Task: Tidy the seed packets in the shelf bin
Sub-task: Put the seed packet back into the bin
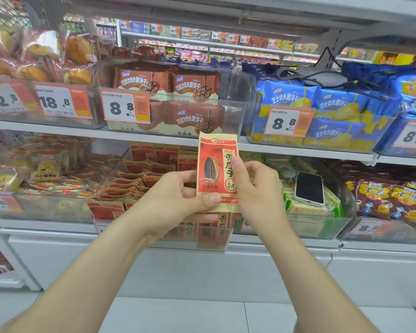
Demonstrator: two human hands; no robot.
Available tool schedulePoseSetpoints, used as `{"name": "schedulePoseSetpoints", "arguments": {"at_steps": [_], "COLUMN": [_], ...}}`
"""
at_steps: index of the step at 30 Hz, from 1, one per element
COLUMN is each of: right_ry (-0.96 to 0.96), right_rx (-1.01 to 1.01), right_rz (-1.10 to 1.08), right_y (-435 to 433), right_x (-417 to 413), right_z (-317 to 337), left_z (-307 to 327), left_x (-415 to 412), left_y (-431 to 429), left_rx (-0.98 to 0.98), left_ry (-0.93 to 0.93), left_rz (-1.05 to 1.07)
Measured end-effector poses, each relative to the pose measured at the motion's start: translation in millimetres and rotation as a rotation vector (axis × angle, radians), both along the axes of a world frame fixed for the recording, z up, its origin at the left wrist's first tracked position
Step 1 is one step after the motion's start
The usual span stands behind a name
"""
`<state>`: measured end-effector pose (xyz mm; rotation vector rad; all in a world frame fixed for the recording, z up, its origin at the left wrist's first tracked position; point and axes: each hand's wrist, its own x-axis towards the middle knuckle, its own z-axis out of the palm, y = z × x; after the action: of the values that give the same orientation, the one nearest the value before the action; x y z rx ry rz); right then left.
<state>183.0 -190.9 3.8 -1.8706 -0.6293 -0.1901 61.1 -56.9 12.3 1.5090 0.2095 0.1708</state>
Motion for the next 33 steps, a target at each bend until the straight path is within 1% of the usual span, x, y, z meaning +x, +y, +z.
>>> {"name": "schedulePoseSetpoints", "arguments": {"at_steps": [4, 7, 10, 12, 14, 16, 17, 18, 20, 22, 25, 28, 30, 33], "right_ry": [0.044, 0.059, 0.084, 0.102, 0.166, 0.241, 0.24, 0.209, 0.113, 0.02, -0.135, -0.233, -0.32, -0.41], "right_rx": [0.12, 0.179, 0.216, 0.167, 0.11, 0.186, 0.239, 0.273, 0.268, 0.224, 0.119, 0.217, 0.236, 0.107], "right_rz": [0.052, 0.03, 0.05, 0.063, 0.071, 0.174, 0.241, 0.3, 0.371, 0.373, 0.263, 0.114, 0.035, 0.05], "right_y": [2.9, 5.2, 5.7, 6.3, 7.7, 9.2, 8.9, 8.8, 10.2, 15.2, 26.4, 39.2, 47.6, 61.8], "right_x": [-2.9, -4.3, -10.3, -12.0, -10.5, -8.5, -7.9, -7.2, -4.8, -1.7, 6.7, 10.1, 13.3, 19.1], "right_z": [2.5, 3.0, 6.8, 5.8, 4.6, 7.5, 9.8, 12.0, 14.4, 14.6, 14.2, 12.8, 11.4, 6.0], "left_z": [0.7, 0.4, -0.6, -0.7, 0.4, 2.6, 3.2, 3.3, 1.6, -0.3, -5.8, -14.7, -20.5, -22.6], "left_x": [-1.0, -1.5, -3.9, -6.1, -7.7, -10.0, -11.6, -12.2, -12.7, -11.8, -4.7, 3.0, 6.5, 8.1], "left_y": [1.8, 2.3, 7.4, 13.7, 20.8, 27.5, 30.9, 35.2, 45.0, 53.5, 66.1, 85.9, 96.1, 99.0], "left_rx": [-0.105, -0.076, 0.006, 0.104, 0.226, 0.32, 0.358, 0.399, 0.498, 0.574, 0.674, 0.811, 0.896, 0.942], "left_ry": [0.032, 0.074, 0.112, 0.136, 0.157, 0.176, 0.181, 0.183, 0.172, 0.132, 0.034, 0.024, 0.063, 0.099], "left_rz": [0.013, 0.093, 0.157, 0.181, 0.214, 0.242, 0.254, 0.266, 0.287, 0.33, 0.518, 0.724, 0.728, 0.615]}}
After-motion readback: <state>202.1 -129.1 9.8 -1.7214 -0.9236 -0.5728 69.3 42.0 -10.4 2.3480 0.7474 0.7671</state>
